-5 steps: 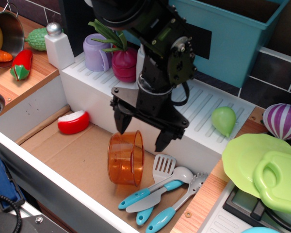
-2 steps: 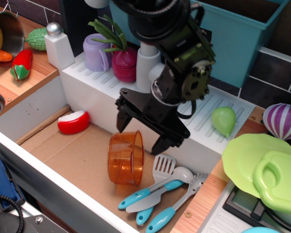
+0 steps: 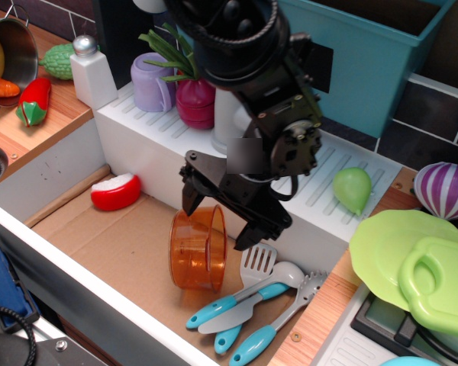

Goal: Flip orange pot upright in sink

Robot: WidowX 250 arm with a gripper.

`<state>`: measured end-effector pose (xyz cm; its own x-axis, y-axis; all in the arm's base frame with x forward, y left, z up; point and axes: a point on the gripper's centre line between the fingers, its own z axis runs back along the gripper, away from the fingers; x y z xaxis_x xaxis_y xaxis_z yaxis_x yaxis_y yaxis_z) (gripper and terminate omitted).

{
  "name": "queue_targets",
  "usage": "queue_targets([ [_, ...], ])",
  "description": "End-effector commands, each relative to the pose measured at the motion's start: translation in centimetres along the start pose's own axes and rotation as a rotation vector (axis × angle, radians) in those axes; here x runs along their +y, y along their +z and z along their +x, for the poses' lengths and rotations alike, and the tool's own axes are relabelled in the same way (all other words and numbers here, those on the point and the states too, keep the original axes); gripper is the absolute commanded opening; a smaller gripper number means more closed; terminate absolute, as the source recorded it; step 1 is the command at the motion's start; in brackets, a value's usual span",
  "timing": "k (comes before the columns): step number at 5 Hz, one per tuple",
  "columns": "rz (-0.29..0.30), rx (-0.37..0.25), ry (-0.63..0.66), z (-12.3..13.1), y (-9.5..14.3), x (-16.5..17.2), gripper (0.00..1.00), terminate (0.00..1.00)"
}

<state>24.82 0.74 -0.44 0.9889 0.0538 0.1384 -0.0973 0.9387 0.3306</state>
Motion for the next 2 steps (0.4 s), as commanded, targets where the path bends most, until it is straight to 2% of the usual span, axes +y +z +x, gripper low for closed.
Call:
queue_targets([
  [1,0.012,-0.047,0.014,0.22,-0.78,0.71,1.00,0.00],
  [2,0.033,-0.065,0.008,-0.04,-1.60,1.37,1.00,0.00],
])
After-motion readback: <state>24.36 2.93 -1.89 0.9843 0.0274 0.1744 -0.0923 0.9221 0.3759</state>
